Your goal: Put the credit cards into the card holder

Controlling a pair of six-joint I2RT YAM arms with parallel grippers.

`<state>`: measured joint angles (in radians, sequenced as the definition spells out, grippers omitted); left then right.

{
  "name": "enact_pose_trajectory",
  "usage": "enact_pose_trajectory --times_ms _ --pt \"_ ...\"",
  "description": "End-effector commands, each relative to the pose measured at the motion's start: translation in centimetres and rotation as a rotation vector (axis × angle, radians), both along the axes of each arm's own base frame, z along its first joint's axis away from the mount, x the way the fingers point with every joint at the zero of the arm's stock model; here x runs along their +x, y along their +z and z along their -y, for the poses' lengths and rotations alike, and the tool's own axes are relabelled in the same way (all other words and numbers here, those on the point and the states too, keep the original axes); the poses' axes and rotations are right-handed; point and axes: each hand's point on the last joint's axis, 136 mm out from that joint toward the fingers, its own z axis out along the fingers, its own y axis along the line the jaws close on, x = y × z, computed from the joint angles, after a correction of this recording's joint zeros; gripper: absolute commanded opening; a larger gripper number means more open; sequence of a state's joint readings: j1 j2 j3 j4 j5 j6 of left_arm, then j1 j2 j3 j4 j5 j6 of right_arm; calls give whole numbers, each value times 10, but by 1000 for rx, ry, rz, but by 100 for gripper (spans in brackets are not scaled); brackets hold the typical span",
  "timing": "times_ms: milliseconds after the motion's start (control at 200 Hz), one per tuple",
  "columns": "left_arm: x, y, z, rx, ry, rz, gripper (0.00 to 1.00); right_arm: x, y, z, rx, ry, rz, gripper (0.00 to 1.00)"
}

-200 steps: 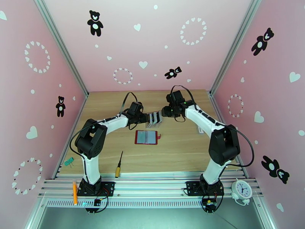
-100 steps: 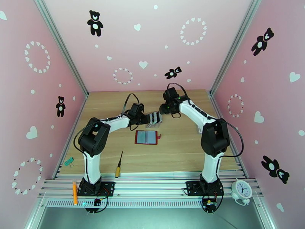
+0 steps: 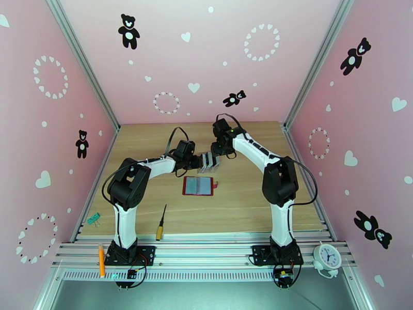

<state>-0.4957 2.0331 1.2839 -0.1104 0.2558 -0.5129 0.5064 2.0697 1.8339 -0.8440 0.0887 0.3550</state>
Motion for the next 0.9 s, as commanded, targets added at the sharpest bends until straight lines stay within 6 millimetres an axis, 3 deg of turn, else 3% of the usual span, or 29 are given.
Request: enact_pose_trajectory --times_ms 0,210,896 --pt "-7 -26 0 0 -4 -76 30 1 2 2 -73 8 2 53" --pt "-8 -27 3 -20 -9 -91 30 -2 -6 -4 -126 28 0 57" --pt "-9 -29 3 -20 -10 -99 30 0 -43 -5 -186 22 -54 57"
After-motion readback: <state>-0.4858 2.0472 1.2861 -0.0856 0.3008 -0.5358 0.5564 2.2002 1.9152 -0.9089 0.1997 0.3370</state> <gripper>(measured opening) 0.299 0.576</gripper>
